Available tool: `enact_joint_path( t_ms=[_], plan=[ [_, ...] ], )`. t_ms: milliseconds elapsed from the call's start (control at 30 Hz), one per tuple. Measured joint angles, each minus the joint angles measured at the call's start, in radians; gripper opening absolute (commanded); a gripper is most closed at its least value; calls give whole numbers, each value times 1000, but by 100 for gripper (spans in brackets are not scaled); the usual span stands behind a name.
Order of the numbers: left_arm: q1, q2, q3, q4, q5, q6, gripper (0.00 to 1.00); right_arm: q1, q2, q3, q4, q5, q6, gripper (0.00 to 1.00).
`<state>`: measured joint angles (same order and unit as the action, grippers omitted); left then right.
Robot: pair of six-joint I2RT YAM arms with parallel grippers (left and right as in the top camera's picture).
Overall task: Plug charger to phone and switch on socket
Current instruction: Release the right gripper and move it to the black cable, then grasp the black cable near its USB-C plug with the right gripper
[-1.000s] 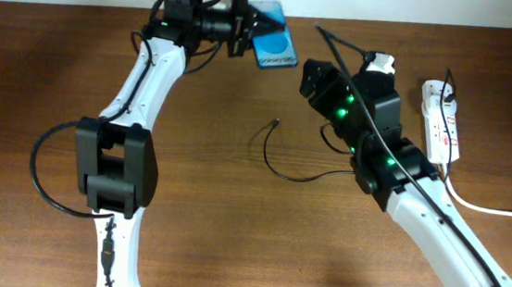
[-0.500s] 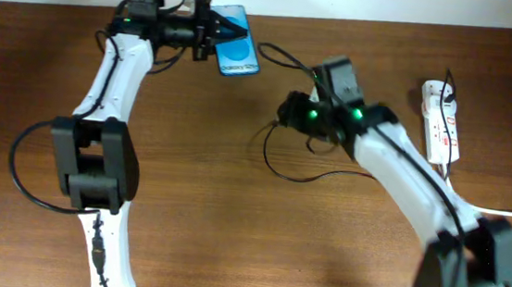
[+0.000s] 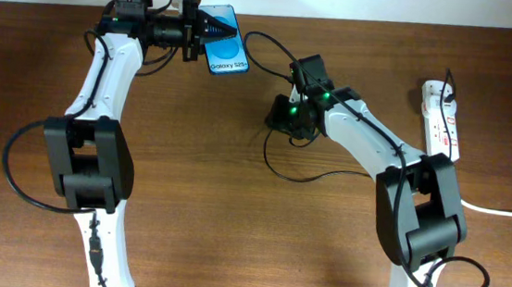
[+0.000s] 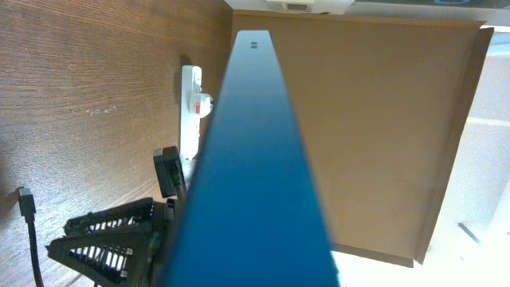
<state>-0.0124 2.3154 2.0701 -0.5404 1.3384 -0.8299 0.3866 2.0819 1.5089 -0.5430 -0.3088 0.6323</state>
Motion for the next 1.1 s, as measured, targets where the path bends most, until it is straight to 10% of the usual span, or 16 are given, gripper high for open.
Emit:
enact_joint_path(
  t_ms=[1100],
  plan=[
    [-13,0,0,-24,-30,0,0,0,90,-24,129,-3,31,28]
  ],
)
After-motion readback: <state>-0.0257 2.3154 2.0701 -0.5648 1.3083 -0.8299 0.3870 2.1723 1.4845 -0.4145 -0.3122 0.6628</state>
